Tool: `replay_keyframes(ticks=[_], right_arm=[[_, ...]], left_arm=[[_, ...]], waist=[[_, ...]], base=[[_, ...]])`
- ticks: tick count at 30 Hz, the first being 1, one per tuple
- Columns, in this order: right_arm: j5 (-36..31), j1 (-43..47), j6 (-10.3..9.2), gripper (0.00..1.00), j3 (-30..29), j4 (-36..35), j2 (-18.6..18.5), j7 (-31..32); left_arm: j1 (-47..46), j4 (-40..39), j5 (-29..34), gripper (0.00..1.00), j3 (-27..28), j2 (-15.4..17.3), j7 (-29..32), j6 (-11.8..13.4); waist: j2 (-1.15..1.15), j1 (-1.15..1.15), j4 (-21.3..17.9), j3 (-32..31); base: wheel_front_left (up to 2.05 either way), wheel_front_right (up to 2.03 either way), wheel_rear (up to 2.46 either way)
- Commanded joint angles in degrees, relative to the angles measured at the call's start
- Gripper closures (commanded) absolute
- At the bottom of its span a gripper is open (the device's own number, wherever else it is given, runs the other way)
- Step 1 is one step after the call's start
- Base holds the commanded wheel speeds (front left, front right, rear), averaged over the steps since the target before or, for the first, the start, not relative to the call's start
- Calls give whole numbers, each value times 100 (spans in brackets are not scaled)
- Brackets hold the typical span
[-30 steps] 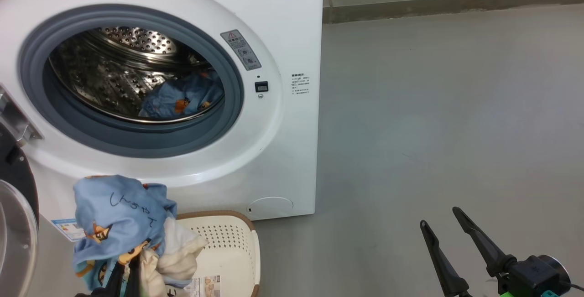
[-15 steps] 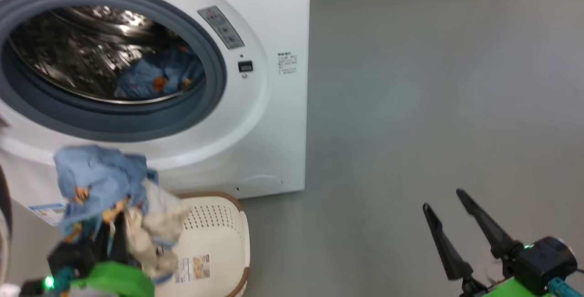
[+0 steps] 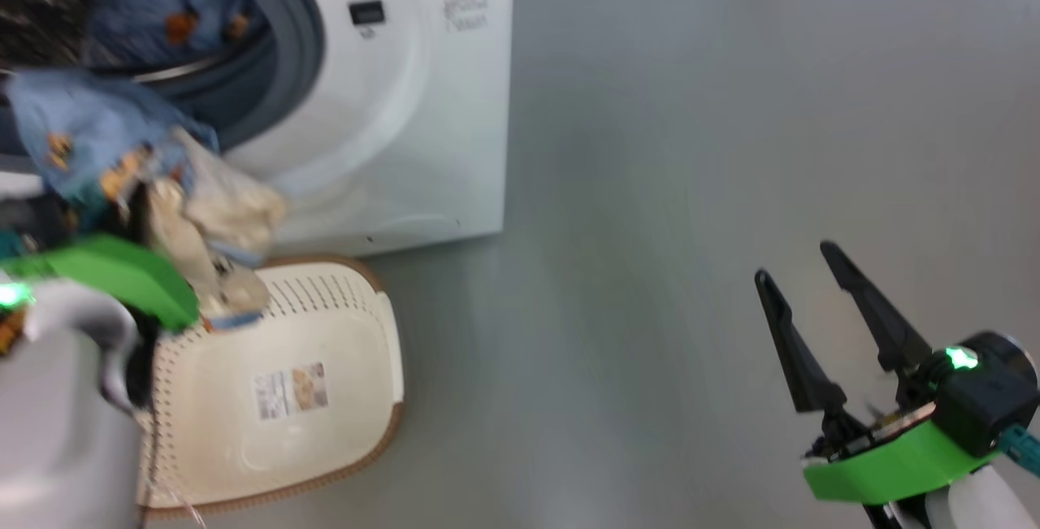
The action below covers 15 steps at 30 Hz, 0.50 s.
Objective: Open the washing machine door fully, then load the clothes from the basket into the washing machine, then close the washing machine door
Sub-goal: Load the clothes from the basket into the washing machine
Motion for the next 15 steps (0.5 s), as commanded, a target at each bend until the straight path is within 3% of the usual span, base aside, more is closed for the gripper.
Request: replay_keyframes(ticks=[1, 9, 15], right_arm=[[105, -153, 9, 0, 86, -188, -35, -26], [174, -574, 9, 0, 121, -253, 140, -26], [225, -759, 9, 0, 109, -264, 281, -26]], left_arm=[[-389, -6, -42, 100, 188, 339, 128, -44], [-1817, 442, -300, 100, 335, 1057, 1276, -247], [-2604, 335, -265, 100, 279, 1616, 2075, -303]], waist=[[0, -2, -306, 674], [0, -2, -653, 1331], [0, -2, -895, 1683]], base=[[0, 0, 0], [0, 0, 0], [0, 0, 0]])
